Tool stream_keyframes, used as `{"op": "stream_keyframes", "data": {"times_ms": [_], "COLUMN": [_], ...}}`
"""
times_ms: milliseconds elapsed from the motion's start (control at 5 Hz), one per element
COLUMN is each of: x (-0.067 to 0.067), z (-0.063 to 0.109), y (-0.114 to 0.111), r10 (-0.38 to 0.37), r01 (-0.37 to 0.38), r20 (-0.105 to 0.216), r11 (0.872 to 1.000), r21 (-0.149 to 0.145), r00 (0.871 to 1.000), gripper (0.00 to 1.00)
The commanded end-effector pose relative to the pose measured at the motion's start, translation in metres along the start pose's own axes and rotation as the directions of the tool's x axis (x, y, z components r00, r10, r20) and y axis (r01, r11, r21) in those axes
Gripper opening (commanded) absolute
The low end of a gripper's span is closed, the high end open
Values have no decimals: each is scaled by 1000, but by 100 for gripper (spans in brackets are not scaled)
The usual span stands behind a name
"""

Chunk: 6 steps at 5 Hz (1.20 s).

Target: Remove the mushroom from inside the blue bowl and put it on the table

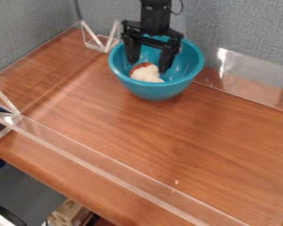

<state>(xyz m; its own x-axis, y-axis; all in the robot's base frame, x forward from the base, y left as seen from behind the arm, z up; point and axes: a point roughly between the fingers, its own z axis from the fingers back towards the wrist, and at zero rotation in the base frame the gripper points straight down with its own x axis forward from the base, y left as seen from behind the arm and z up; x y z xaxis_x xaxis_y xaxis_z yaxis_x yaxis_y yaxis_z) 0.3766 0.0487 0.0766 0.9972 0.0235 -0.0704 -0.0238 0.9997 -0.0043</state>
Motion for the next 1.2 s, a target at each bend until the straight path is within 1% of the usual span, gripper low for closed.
{"op": "stream_keyframes", "data": {"times_ms": [0,800,1000], "x": [8,11,11], "z": [16,-6,-11], "y": [1,-11,-11], "r10": [4,-17,-20], "r01": [-5,16,19], "r20": [65,37,31], "r11": [1000,1000,999], "r21": [15,24,26], "r00": [998,999,999], "gripper": [100,100,0]}}
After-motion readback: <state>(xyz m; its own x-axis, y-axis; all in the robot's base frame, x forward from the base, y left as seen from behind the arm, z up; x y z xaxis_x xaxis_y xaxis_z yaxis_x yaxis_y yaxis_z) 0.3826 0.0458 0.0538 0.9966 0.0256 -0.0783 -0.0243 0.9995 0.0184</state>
